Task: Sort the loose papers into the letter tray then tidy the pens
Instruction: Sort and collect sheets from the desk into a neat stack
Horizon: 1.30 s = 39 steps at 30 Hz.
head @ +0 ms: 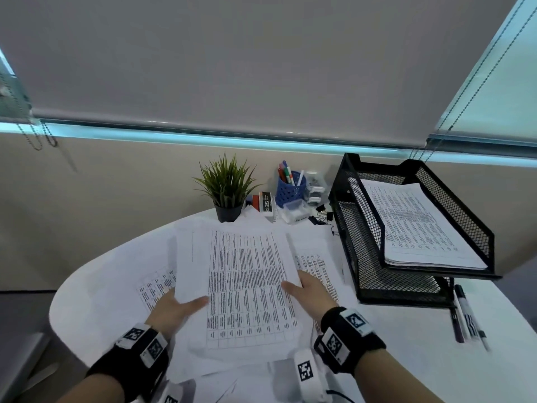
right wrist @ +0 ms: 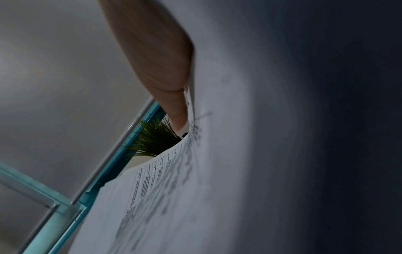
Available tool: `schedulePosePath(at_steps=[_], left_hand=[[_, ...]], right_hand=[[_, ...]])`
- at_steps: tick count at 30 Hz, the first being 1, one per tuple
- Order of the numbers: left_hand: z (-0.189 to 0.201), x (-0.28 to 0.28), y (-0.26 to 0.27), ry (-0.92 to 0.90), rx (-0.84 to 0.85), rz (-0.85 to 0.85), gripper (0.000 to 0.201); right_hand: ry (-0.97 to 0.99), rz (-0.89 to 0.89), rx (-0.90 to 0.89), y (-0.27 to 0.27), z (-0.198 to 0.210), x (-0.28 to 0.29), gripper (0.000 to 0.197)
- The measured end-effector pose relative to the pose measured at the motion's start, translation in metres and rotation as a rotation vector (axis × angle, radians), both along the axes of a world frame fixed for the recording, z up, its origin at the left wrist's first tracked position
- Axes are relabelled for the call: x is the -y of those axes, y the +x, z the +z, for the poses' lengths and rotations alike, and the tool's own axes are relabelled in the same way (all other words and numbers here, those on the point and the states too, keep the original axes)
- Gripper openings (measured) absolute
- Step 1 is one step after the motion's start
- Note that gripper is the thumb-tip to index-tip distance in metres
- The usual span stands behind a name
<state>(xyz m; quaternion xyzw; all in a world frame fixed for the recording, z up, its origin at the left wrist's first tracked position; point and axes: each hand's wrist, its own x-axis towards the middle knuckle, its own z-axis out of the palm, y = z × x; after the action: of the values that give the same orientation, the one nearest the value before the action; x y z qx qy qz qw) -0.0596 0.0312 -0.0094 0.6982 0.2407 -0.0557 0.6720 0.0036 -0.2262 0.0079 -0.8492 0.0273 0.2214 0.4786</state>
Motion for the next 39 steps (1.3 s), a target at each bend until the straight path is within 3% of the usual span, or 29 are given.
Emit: schedulePosePath(at_steps=[5,10,15,20,22,26,39], left_hand=[[-0.003,-0.007,-0.004,-0.069,-0.004,0.061,0.041],[-0.004,-0.02,-0.007,-0.082,-0.019,0.117,0.036],[-0.003,-0.039,-0.006,0.013,-0.012,0.118,0.038],[-0.002,-0.056,-0.006,0.06,-0.033,0.136,0.044],[-0.002,-0.062,-0.006,0.059,-0.037,0.154,0.046],[0.001,-0.065,-0.007,0.05,-0.039,0.176,0.041],[0.017,-0.051,-0.008,0.002,-0.034,0.17,0.041]], right_hand=[[-0.228,-0.096,0.045,0.012,-0.012,0.023,0.046],[-0.635,-0.104,-0.035,0.017,-0.028,0.057,0.083],[-0.677,-0.105,-0.075,0.02,-0.035,0.063,0.116],[-0.748,-0.112,-0.136,0.026,-0.032,0.061,0.127],[-0.694,-0.178,-0.12,0.028,-0.03,0.059,0.114],[-0.648,-0.194,0.007,0.031,-0.017,0.055,0.05],[-0.156,-0.327,0.454,0.064,0.112,0.051,0.011]])
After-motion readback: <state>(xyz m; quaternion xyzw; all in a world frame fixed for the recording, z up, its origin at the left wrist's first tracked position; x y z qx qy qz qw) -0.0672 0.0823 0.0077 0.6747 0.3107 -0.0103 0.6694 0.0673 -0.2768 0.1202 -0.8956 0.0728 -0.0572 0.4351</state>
